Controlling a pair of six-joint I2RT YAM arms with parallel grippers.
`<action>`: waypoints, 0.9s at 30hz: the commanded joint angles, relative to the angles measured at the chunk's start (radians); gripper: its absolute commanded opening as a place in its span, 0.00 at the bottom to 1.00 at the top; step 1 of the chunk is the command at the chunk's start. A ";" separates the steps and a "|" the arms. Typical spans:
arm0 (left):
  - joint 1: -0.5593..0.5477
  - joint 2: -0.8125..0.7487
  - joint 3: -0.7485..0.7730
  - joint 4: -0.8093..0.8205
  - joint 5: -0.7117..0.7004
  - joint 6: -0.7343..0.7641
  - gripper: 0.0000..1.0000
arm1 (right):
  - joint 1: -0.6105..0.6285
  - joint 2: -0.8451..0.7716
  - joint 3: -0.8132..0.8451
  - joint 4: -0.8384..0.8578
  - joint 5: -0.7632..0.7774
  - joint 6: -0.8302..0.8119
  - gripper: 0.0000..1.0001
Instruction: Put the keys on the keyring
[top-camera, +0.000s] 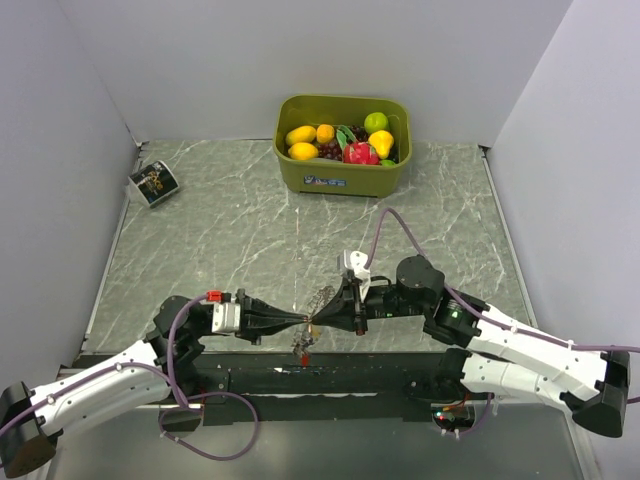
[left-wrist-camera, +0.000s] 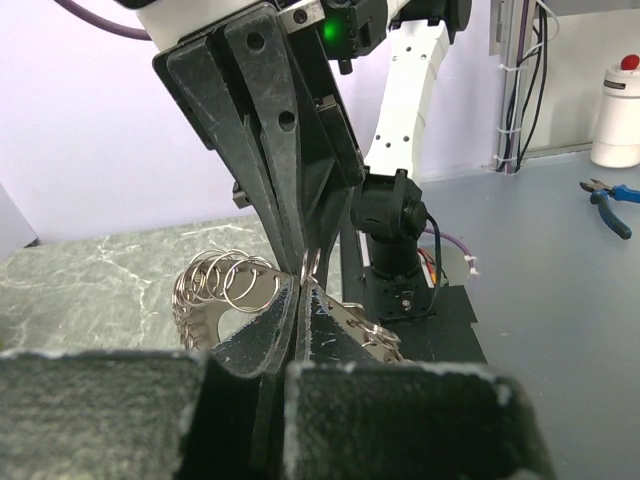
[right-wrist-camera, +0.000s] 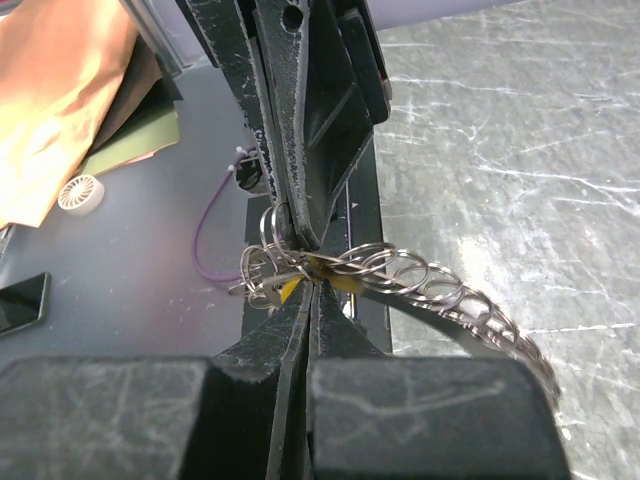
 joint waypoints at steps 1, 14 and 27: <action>-0.005 -0.038 0.016 0.092 0.017 0.014 0.01 | -0.003 0.028 0.003 -0.009 0.030 -0.023 0.00; -0.004 -0.030 0.007 0.107 0.012 -0.002 0.01 | -0.003 -0.098 0.019 -0.051 0.159 -0.052 0.47; -0.007 0.011 0.007 0.169 0.015 -0.030 0.01 | 0.000 -0.089 0.033 0.105 0.007 -0.003 0.41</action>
